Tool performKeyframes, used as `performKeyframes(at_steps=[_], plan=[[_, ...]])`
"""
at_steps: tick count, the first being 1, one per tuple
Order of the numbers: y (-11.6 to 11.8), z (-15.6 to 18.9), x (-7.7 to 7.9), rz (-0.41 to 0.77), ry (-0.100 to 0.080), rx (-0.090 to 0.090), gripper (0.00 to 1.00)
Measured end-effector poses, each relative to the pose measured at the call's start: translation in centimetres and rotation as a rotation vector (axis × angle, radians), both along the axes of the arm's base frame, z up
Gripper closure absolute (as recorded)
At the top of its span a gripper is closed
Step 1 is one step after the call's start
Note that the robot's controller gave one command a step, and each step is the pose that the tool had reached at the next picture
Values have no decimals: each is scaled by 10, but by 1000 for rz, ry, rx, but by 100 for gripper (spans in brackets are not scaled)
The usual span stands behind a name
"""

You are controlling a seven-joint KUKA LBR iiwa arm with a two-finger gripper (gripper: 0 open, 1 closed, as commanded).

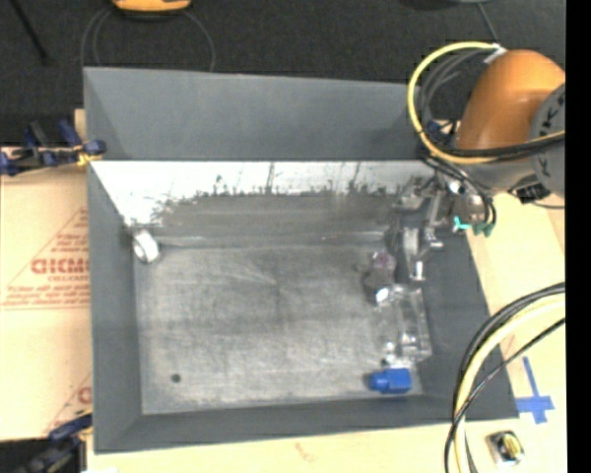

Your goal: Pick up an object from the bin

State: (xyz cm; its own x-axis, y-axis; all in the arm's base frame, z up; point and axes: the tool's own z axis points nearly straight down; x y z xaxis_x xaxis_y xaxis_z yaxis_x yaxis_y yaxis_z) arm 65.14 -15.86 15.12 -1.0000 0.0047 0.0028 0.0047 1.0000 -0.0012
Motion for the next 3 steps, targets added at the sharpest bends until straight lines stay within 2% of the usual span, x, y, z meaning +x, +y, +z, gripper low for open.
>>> performKeyframes(at_steps=[1, 2, 3], plan=[[-5, -55, -9, 261, -15, -1, 0], [0, -36, -12, 858, -8, 0, 0], [-5, -49, -3, 1234, -10, -4, 0]])
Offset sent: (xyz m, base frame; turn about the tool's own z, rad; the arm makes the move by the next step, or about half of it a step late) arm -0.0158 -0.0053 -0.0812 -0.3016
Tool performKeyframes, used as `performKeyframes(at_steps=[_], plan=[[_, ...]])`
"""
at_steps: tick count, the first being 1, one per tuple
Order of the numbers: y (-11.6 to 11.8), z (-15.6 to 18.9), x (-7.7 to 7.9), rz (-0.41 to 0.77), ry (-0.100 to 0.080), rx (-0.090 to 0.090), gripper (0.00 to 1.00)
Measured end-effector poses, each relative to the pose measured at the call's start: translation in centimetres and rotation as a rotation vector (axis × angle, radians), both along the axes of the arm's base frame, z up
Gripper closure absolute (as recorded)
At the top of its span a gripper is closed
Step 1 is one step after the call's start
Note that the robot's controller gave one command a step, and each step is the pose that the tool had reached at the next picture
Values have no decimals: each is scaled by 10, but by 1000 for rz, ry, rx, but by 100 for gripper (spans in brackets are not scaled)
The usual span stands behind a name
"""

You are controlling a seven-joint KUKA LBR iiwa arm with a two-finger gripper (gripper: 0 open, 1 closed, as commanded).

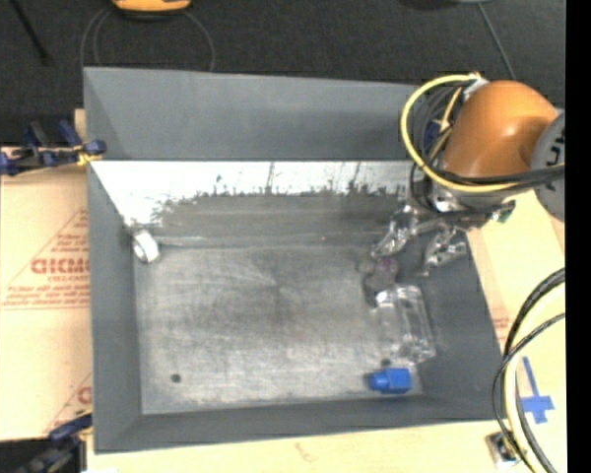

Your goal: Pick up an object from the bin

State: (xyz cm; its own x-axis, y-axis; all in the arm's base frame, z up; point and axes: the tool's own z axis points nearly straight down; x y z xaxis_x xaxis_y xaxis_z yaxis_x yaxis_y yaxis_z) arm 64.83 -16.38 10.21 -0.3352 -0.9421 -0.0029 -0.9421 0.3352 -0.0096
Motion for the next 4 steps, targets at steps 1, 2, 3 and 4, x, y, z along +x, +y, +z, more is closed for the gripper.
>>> performKeyframes(at_steps=[1, 2, 3, 4], plan=[[12, -26, -7, 448, -2, 11, 0], [31, -28, -16, 817, 4, -9, 0], [35, -27, -15, 815, 0, -1, 100], [35, -5, -13, 811, 4, -4, 100]])
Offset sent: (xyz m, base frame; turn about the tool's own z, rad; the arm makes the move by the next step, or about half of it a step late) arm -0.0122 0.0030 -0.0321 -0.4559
